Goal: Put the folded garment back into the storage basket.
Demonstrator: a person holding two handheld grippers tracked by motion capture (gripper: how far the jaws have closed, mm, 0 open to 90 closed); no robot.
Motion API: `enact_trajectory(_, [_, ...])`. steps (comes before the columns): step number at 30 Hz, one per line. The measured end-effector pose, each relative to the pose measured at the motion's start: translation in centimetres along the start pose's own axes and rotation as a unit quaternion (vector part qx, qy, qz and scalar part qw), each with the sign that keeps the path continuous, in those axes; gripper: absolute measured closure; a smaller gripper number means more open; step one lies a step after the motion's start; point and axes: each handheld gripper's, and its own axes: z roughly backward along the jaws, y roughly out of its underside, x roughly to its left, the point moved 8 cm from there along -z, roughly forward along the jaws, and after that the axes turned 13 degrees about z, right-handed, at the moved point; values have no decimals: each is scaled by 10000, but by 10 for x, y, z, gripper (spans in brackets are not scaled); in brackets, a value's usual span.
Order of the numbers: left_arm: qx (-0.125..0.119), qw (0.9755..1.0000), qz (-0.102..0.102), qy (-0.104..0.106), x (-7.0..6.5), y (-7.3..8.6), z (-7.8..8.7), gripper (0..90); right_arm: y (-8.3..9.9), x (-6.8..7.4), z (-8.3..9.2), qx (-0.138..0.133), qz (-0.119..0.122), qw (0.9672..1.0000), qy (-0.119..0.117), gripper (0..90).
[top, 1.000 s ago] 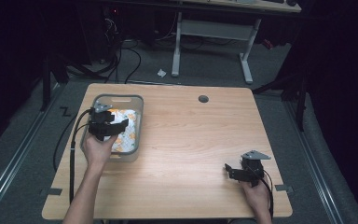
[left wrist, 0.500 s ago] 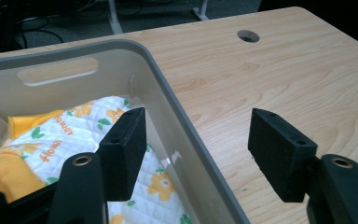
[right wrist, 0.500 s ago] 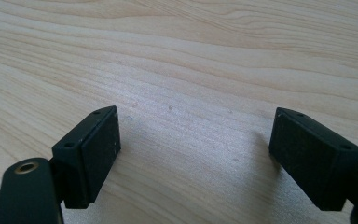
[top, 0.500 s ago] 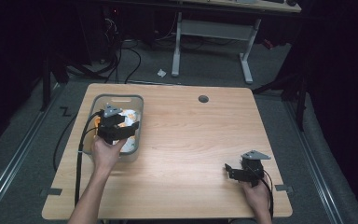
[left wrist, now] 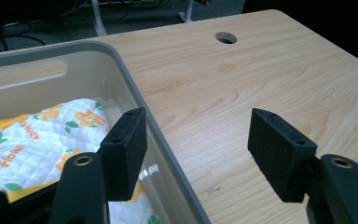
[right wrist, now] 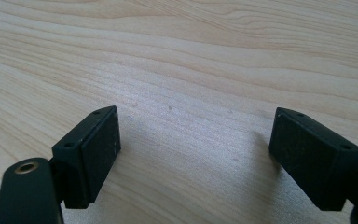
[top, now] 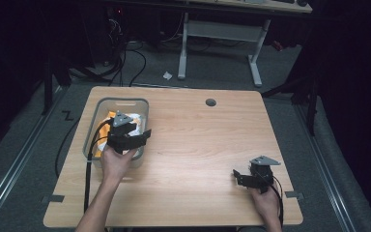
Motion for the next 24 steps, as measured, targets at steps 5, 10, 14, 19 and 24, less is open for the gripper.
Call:
enact_trajectory(5, [39, 9999, -151, -13, -9, 5, -3, 377, 0, 0, 0, 1, -2, 10000, 1, 164])
enact_trajectory(10, [99, 9998, -156, 83, -16, 12, -8, 375, 0, 0, 0, 0, 0, 10000, 1, 164])
enact_trajectory(14, [106, 9997, -163, 140, -21, 17, -10, 375, 0, 0, 0, 1, -1, 10000, 1, 165])
enact_trajectory(19, [153, 9993, -250, 227, -31, 23, -12, 375, 0, 0, 0, 1, -2, 10000, 2, 164])
enact_trajectory(24, [213, 9991, -264, 269, -37, 31, -16, 375, 0, 0, 0, 1, -2, 10000, 2, 165])
